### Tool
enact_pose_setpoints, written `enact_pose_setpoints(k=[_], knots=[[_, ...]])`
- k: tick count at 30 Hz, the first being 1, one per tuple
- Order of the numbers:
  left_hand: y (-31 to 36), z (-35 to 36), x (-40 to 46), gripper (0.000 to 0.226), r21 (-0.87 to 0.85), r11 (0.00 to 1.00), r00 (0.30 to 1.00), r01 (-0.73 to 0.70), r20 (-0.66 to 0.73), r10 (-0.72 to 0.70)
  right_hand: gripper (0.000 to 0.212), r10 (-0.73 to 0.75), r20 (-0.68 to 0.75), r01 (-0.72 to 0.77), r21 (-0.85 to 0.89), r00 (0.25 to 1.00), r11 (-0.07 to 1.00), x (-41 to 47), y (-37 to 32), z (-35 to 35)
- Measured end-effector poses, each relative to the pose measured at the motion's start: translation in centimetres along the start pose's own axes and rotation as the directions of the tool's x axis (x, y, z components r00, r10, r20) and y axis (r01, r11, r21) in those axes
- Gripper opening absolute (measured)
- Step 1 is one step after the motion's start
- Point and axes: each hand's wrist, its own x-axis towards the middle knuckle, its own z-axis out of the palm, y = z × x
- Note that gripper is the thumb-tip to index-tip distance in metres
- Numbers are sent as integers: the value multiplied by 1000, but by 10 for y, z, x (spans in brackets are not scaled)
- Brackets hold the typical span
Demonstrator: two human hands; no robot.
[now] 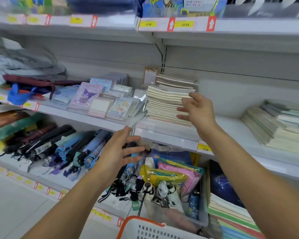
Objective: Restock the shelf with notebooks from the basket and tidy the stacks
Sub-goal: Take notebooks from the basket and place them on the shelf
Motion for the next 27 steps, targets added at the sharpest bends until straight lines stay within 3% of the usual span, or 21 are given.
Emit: enact_pose_setpoints(k=[2,4,6,7,9,10,11,13,16,20,23,25,27], knots=[[0,-1,-5,30,143,989,999,31,-11,-30,25,-228,1,226,-158,974,961,-39,23,-3],[-9,-4,-5,21,387,920,998,66,-29,-60,12,-238,137,264,-220,962,939,-88,58,2],[-26,-10,-4,19,676,736,993,28,63,-95,6,-33,345,144,-299,938,943,-140,116,10],[-35,-13,-4,21,791,611,979,-30,146,-141,9,130,450,67,-397,884,916,-163,151,13],[-49,-16,-7,27,937,297,906,-184,279,-319,44,518,541,-25,-675,663,737,-211,219,13],[-51,-16,-10,29,953,166,860,-253,300,-412,67,657,510,-39,-773,555,633,-233,250,9],[-53,-16,-11,31,954,88,821,-288,293,-489,87,733,469,-62,-821,494,567,-254,275,5],[-53,-15,-13,36,960,47,776,-276,252,-579,115,774,407,-66,-866,485,496,-286,311,-4],[-57,-16,-10,38,964,36,794,-263,237,-560,145,799,332,101,-940,501,327,-309,342,-14],[-60,-18,-9,36,968,66,782,-244,236,-577,159,803,299,98,-952,515,291,-312,355,-19],[-60,-19,-11,35,969,67,777,-236,230,-586,146,779,231,-26,-953,583,302,-307,359,-9],[-59,-18,-14,34,969,72,782,-237,234,-578,114,730,136,-196,-916,670,350,-305,363,-5],[-58,-17,-16,33,968,89,784,-235,243,-572,85,692,110,-273,-866,714,419,-305,368,-6]])
